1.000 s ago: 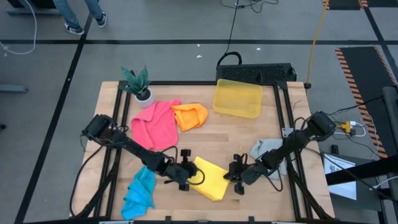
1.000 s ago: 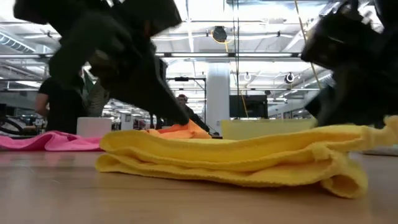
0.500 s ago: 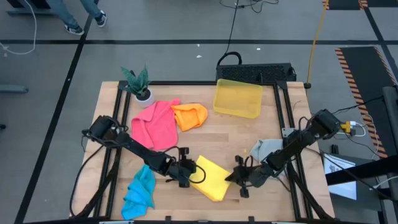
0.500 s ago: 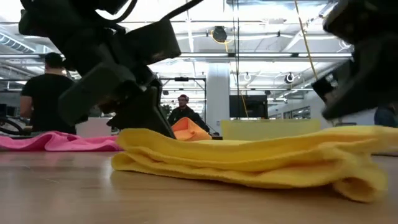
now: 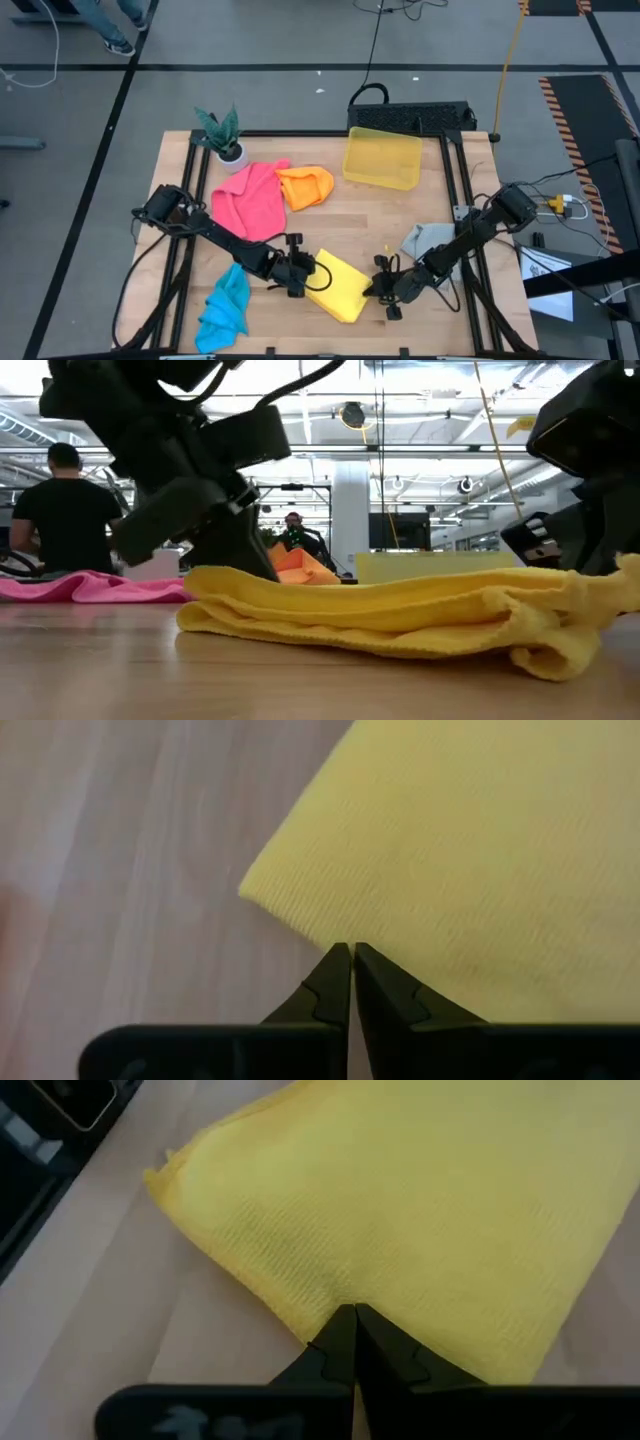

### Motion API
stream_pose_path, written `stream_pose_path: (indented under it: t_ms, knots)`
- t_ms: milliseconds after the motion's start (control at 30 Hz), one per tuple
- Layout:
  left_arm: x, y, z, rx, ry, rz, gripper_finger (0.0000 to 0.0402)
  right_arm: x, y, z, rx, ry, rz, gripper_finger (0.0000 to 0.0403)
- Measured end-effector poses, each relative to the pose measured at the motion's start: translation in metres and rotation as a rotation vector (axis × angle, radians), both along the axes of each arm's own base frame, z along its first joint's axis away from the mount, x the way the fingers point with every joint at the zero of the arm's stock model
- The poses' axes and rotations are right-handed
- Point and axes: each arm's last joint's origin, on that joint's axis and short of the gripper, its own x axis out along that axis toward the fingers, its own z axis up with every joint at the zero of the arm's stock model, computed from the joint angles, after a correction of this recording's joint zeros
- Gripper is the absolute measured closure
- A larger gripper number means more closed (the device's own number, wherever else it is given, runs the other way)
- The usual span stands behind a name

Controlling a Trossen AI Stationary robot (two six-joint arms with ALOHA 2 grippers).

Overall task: Fold microfiber towels
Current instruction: Fold the yellow kitchen towel

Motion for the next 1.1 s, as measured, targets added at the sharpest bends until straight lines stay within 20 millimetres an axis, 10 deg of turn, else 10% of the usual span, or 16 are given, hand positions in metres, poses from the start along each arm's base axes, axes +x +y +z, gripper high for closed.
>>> stream_pose_path:
  t_ms: [467, 667, 1100]
  knots:
    - [0.006, -0.005, 0.027, 0.07, -0.158, -0.076, 0.0378, -0.002, -0.003, 0.055, 0.122, -0.17, -0.007, 0.0403]
    - [0.025, 0.022, 0.033, 0.006, -0.197, -0.214, 0.0372, -0.004, -0.015, 0.061, 0.225, -0.062, -0.101, 0.0384]
    - [0.042, 0.09, -0.001, -0.239, -0.065, -0.209, 0.0203, -0.012, -0.042, 0.028, 0.285, 0.166, -0.304, 0.0267]
